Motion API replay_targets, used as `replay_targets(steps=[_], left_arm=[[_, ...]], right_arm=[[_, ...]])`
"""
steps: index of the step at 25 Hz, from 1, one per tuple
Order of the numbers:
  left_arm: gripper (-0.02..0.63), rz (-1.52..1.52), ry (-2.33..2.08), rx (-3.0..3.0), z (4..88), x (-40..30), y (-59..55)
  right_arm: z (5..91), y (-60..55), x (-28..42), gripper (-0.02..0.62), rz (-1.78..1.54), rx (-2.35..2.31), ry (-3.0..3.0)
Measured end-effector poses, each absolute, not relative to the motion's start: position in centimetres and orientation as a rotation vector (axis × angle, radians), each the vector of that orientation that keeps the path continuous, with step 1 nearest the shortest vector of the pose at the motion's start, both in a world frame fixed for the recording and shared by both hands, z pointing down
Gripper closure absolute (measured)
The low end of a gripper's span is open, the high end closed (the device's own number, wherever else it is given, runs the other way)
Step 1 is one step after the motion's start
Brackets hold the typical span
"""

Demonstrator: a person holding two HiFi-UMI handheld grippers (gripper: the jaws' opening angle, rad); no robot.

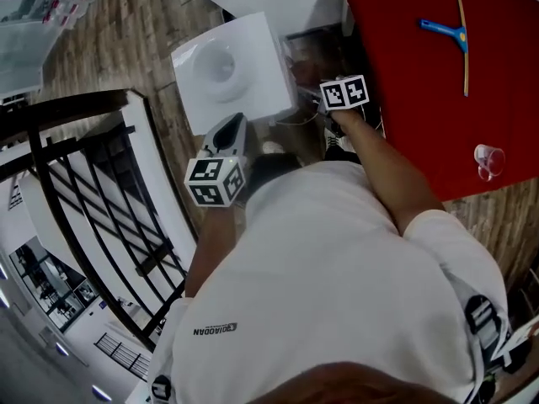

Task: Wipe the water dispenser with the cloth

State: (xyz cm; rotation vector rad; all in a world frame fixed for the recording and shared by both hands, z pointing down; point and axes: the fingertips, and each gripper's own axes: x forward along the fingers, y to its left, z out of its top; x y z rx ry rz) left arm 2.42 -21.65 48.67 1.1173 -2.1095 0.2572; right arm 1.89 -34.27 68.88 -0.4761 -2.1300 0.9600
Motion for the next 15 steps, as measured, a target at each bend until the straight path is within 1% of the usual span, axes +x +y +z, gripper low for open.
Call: replay_targets(steps=[11, 15], left_arm=[[0.606, 0.253, -2.069, 1.148, 49.5, 0.9, -23.7], [0.605, 0.252, -2.07, 1.133, 49.1, 0.8, -22.9]], right_arm=[[78.0, -35.0, 0.0, 0.522, 0.857, -0.37, -1.984], [81.5, -34.8, 0.3, 0.522, 0.815, -0.33, -1.903]])
